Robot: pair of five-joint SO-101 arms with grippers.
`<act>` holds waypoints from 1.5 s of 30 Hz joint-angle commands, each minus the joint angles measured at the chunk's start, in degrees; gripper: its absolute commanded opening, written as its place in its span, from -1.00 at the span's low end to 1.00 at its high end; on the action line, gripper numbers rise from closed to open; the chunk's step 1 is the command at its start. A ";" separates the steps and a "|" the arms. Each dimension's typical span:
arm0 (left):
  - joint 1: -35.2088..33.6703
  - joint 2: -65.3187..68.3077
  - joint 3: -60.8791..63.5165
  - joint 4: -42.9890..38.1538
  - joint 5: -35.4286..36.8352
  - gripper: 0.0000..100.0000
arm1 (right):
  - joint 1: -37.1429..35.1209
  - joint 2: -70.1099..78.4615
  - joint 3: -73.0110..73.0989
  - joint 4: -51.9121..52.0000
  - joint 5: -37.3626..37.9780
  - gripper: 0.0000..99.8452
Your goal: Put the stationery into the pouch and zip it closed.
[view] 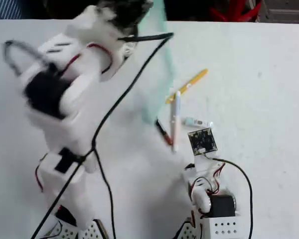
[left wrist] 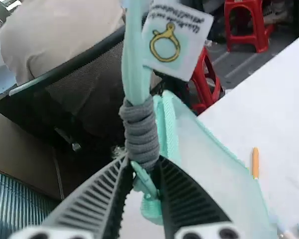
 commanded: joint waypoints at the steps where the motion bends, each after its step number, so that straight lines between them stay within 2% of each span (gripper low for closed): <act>1: 0.48 -7.43 -1.58 0.62 4.04 -0.96 | -0.04 -0.31 0.53 -0.04 -0.53 -0.96; 6: 1.01 -12.18 9.05 0.62 7.91 -0.95 | -0.04 -0.31 0.53 0.13 -0.53 -0.96; 16: 0.92 -22.46 29.98 0.26 7.47 -0.95 | -0.04 -0.31 0.53 0.04 -0.53 -0.96; 26: 1.01 -22.99 34.64 -5.36 7.47 -0.95 | 0.48 -0.31 0.53 0.04 -0.18 -0.96; 32: 1.01 -23.16 35.34 0.88 7.91 -0.95 | 0.48 -0.31 0.53 0.04 -0.18 -0.96; 37: 1.45 -26.59 49.05 0.35 7.82 -0.95 | 0.48 -0.31 0.53 0.04 -0.18 -0.96; 45: 10.51 -43.74 72.09 0.26 7.47 -0.95 | 0.48 -0.31 0.53 0.13 -0.18 -0.96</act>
